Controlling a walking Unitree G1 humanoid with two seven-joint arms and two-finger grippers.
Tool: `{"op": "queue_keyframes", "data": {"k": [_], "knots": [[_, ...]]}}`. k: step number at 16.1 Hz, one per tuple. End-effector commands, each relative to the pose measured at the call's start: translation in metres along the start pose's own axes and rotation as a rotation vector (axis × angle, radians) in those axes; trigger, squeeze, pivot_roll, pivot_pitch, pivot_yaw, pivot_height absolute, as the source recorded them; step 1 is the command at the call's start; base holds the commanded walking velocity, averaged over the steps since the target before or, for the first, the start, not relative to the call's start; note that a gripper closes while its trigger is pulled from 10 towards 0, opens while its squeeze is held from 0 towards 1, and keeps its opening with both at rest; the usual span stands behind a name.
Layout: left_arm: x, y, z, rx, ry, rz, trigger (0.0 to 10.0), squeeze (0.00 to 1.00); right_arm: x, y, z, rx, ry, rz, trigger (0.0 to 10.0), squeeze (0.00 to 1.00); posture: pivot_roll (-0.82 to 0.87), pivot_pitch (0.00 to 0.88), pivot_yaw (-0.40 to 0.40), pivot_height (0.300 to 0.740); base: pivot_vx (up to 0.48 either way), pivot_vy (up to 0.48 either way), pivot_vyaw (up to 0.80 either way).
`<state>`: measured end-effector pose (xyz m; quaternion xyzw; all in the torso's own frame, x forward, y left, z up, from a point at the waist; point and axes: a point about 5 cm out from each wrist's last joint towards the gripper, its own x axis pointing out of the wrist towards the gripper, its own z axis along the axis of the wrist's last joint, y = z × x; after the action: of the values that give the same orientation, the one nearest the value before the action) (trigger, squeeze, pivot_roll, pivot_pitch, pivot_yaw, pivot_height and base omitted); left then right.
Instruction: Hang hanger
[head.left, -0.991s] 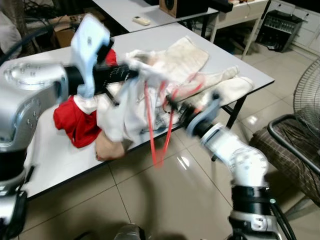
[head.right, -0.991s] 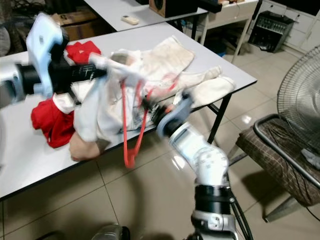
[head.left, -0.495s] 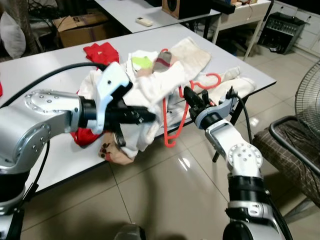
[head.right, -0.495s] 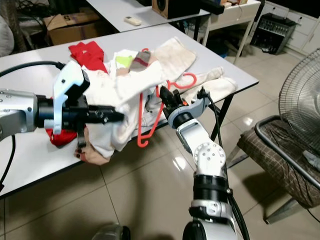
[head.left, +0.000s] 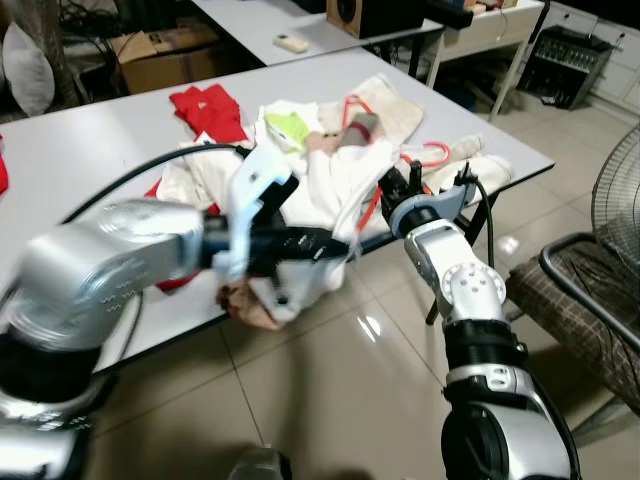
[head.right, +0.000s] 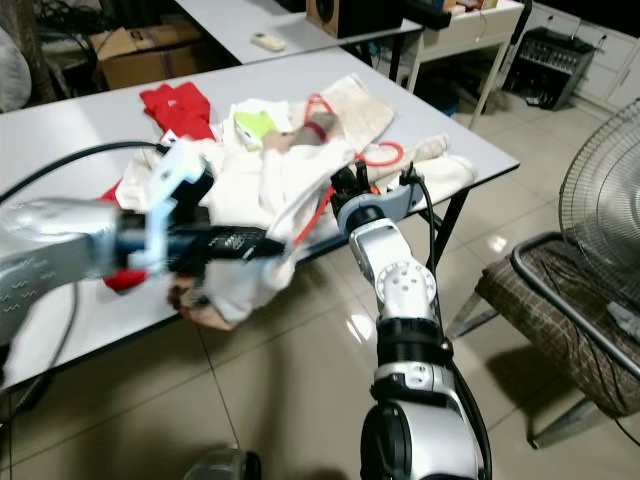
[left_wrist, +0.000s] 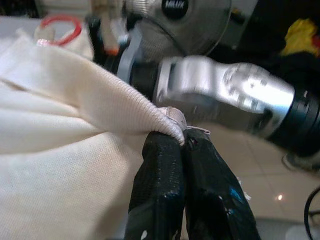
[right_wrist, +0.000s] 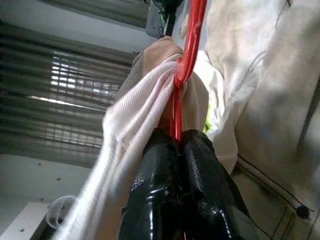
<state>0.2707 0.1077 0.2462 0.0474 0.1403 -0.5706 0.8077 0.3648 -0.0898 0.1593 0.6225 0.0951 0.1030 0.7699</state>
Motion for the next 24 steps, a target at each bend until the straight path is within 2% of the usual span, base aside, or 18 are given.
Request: {"op": "queue_keyframes", "data": {"k": [1,3,4,7,9,11,13,14,16,17,18,19,20,21,24], "knots": [[0.003,0.000,0.013,0.024,-0.049,0.007,0.0,0.00,0.017,0.049,-0.056,0.087,0.108,0.130,10.0,0.00,0.16,0.014,0.039,0.740,0.000,0.000,0.00],[0.014,-0.005,0.029,0.008,-0.133,-0.041,0.0,0.00,0.018,0.046,-0.066,0.073,0.131,0.112,10.0,0.00,0.16,0.014,0.038,0.740,0.000,0.000,0.00],[0.019,-0.002,0.035,0.017,-0.159,-0.013,0.0,0.00,0.018,0.047,-0.072,0.065,0.154,0.115,10.0,0.00,0.16,0.012,0.038,0.740,0.000,0.000,0.00],[0.017,0.015,0.046,0.052,-0.196,0.121,0.0,0.00,0.010,0.049,-0.076,0.029,0.206,0.129,10.0,0.00,0.16,0.009,0.034,0.740,0.000,0.000,0.00],[0.008,0.025,0.058,0.087,-0.226,0.199,0.0,0.00,0.000,0.048,-0.067,0.020,0.205,0.131,10.0,0.00,0.15,0.004,0.038,0.740,0.000,0.000,0.00],[-0.003,0.039,0.062,0.164,-0.184,0.318,0.0,0.00,-0.015,0.055,-0.058,0.004,0.229,0.173,10.0,0.00,0.14,0.000,0.043,0.740,0.000,0.000,0.00],[-0.013,0.050,0.060,0.192,-0.148,0.395,0.0,0.00,-0.033,0.056,-0.054,-0.089,0.279,0.202,10.0,0.00,0.13,0.000,0.051,0.740,0.000,0.000,0.00],[-0.020,0.055,0.065,0.192,-0.177,0.450,0.0,0.00,-0.045,0.051,-0.053,-0.165,0.313,0.197,10.0,0.00,0.13,0.000,0.052,0.740,0.000,0.000,0.00],[-0.029,0.065,0.069,0.192,-0.190,0.541,0.0,0.00,-0.061,0.047,-0.049,-0.196,0.336,0.188,10.0,0.00,0.13,0.000,0.052,0.740,0.000,0.000,0.00],[-0.029,0.065,0.067,0.197,-0.180,0.542,1.1,0.00,-0.065,0.046,-0.047,-0.196,0.338,0.182,10.0,0.00,0.13,0.000,0.052,0.740,0.000,0.000,0.00],[-0.029,0.064,0.063,0.184,-0.168,0.538,5.3,0.00,-0.068,0.044,-0.044,-0.204,0.328,0.174,10.0,0.00,0.13,0.000,0.053,0.740,0.000,0.000,0.00],[-0.030,0.059,0.054,0.118,-0.150,0.511,10.0,0.00,-0.072,0.040,-0.039,-0.201,0.310,0.152,10.0,0.00,0.12,0.001,0.055,0.740,0.000,0.000,0.00],[-0.030,0.058,0.052,0.102,-0.146,0.498,10.0,0.00,-0.073,0.039,-0.038,-0.207,0.310,0.147,10.0,0.00,0.12,0.001,0.055,0.740,0.000,0.000,0.00],[-0.032,0.053,0.047,0.068,-0.139,0.454,10.0,1.00,-0.075,0.035,-0.035,-0.260,0.312,0.130,10.0,0.00,0.13,0.003,0.047,0.740,0.000,0.000,0.00],[-0.042,0.045,0.037,0.028,-0.090,0.389,10.0,1.00,-0.081,0.032,-0.033,-0.268,0.332,0.121,10.0,0.00,0.13,0.007,0.029,0.740,0.000,0.000,0.00]]}}
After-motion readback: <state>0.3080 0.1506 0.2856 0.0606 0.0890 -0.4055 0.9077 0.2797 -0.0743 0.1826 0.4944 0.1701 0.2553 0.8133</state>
